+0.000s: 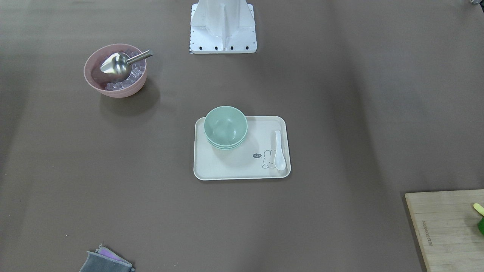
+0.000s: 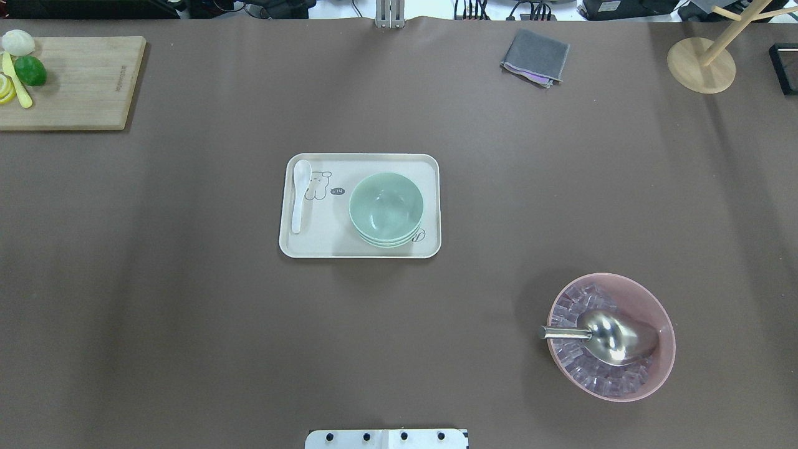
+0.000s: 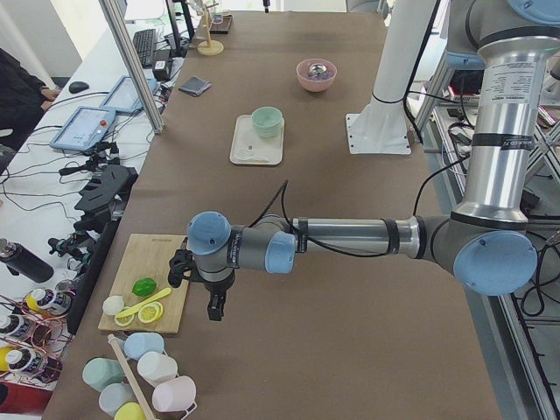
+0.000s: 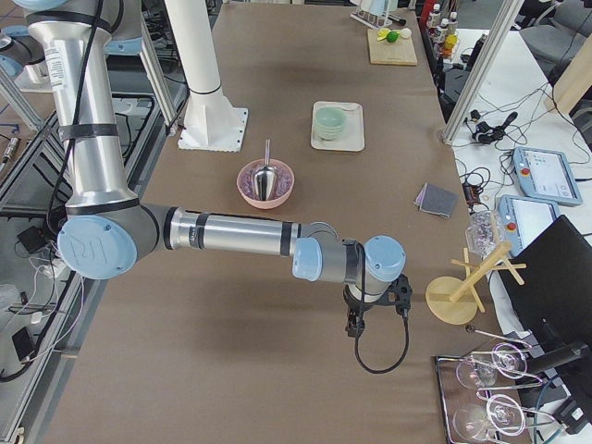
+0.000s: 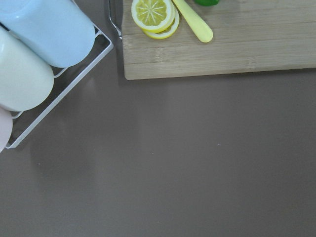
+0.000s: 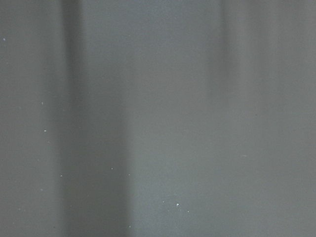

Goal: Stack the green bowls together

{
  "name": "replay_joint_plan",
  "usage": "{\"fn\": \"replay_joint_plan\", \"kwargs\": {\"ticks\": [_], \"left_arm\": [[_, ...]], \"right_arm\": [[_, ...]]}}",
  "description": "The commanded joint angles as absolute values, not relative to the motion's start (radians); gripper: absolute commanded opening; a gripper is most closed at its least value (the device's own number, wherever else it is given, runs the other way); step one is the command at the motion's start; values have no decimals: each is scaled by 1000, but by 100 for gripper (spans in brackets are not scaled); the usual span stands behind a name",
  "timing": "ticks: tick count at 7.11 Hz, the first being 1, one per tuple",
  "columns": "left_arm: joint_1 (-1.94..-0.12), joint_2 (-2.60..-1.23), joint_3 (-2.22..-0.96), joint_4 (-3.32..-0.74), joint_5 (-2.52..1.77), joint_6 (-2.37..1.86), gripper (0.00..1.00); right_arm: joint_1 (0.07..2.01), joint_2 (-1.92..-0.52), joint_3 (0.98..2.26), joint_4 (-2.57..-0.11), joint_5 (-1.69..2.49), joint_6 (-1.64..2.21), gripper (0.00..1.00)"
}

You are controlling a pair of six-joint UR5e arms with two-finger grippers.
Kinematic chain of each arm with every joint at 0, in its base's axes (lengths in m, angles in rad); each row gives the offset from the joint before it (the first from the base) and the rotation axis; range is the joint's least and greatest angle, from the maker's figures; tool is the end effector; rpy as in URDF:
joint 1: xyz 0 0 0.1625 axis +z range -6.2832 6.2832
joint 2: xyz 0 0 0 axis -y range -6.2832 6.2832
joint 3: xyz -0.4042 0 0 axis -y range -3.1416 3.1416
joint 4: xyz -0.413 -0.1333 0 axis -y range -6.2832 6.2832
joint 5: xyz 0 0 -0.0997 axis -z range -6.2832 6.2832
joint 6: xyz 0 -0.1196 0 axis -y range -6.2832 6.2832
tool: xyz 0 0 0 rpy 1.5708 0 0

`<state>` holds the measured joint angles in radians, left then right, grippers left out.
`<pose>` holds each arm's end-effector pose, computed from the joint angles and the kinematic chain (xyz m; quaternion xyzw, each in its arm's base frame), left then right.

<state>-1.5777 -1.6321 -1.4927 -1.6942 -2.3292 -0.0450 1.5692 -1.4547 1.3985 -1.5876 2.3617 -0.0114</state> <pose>-0.0548 -0.5457 0.6486 0.0424 0.3705 -0.0044 0.9278 0.0474 -0.5525 0.6783 -0.0318 -0.3851 0.0081 0.9223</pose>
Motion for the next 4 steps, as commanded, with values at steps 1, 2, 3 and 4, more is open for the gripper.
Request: {"fn": "replay_joint_plan", "kwargs": {"ticks": [1, 2, 3, 4], "left_arm": [[-1580, -1637, -1488, -1692, -2329, -48, 98], [-1580, -1635, -1488, -1692, -2329, -48, 98], [-1580, -1635, -1488, -1693, -2329, -48, 97], [-1578, -1637, -1486, -1694, -2329, -48, 97]], "right_arm": [[1597, -1532, 1469, -1594, 2358, -14, 100], [1603, -1546, 1520, -1636, 2358, -5, 100], [1606, -1546, 1578, -1728, 2356, -6, 100], [1608, -1548, 1589, -1744, 2353, -9, 100]]}}
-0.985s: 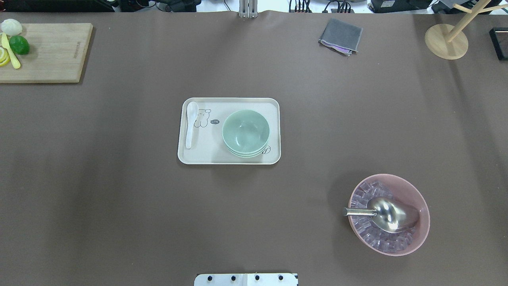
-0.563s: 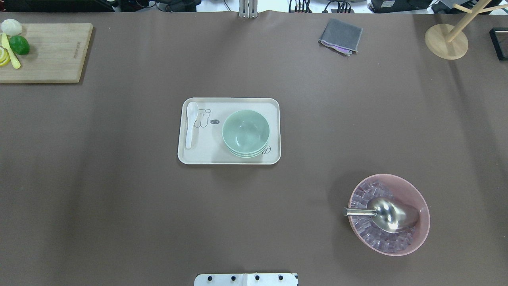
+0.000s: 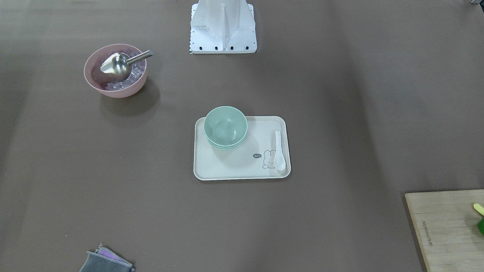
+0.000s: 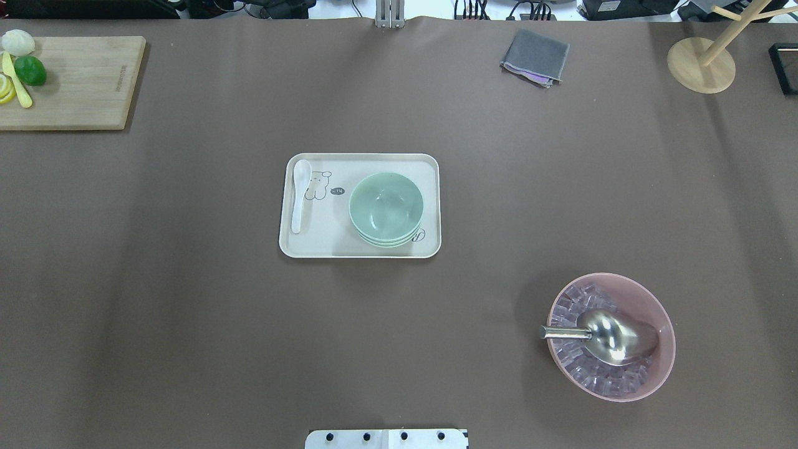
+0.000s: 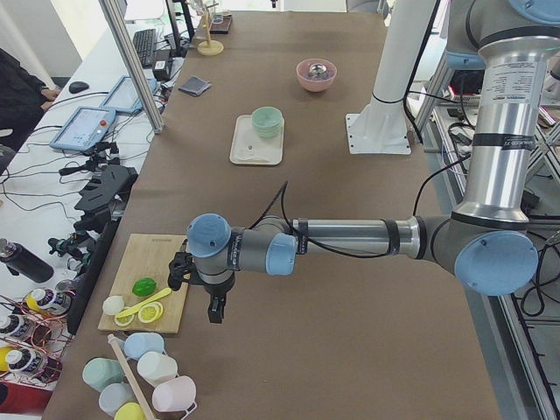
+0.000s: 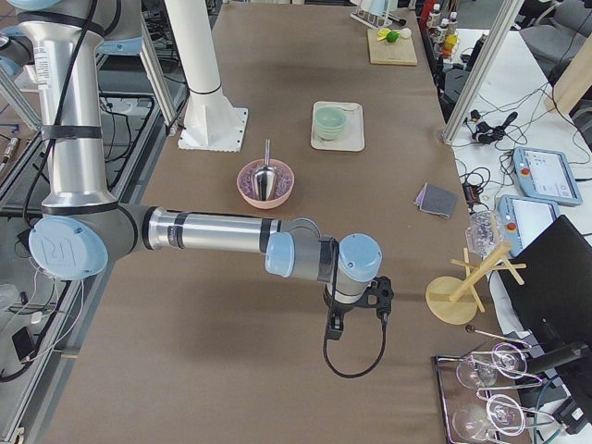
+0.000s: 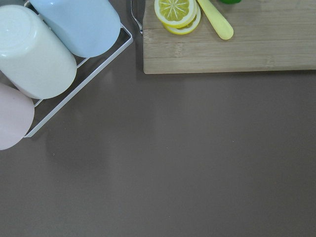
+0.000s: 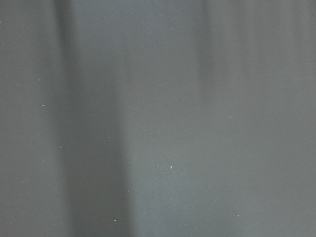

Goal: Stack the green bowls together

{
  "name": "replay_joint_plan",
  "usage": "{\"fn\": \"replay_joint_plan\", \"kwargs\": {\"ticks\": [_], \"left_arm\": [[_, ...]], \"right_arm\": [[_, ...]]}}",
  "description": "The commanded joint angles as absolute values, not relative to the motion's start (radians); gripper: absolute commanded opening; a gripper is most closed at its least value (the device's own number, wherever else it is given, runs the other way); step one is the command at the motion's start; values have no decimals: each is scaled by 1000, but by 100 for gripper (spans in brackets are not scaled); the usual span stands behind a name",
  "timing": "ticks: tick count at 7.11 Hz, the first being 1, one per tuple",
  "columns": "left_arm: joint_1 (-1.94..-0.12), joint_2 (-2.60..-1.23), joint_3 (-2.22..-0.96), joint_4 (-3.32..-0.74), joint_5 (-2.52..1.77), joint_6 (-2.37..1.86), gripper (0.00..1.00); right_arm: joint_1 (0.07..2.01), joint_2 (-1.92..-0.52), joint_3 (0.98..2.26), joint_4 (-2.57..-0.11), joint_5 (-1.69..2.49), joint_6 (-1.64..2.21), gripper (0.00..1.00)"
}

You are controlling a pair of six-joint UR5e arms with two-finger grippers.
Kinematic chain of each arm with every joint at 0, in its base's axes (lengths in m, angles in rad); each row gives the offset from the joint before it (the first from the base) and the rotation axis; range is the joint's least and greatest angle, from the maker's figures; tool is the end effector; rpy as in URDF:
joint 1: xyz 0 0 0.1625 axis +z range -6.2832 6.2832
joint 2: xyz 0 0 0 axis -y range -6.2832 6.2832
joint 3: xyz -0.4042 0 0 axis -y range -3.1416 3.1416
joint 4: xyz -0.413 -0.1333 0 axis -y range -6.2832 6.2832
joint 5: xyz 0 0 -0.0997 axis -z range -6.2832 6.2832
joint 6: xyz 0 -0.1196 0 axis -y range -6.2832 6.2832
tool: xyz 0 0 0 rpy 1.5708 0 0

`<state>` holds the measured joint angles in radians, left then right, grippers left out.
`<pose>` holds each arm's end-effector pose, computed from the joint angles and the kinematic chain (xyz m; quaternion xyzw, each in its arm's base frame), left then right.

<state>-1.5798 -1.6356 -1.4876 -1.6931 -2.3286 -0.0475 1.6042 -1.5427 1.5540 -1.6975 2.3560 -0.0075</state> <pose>-0.0560 -0.5468 0.6495 0.0411 0.3703 -0.0070 0.9280 0.0659 -0.5117 0.6574 -0.0455 -0.3830 0.0340 0.9220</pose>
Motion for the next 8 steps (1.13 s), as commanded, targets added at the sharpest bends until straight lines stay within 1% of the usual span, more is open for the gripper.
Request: {"fn": "replay_joint_plan", "kwargs": {"ticks": [1, 8], "left_arm": [[-1578, -1640, -1485, -1692, -2329, -48, 98], [-1577, -1652, -1494, -1692, -2326, -86, 98]], "right_arm": [[1606, -1534, 1591, -1749, 2323, -6, 100], [1606, -1525, 1591, -1750, 2319, -3, 100]]}}
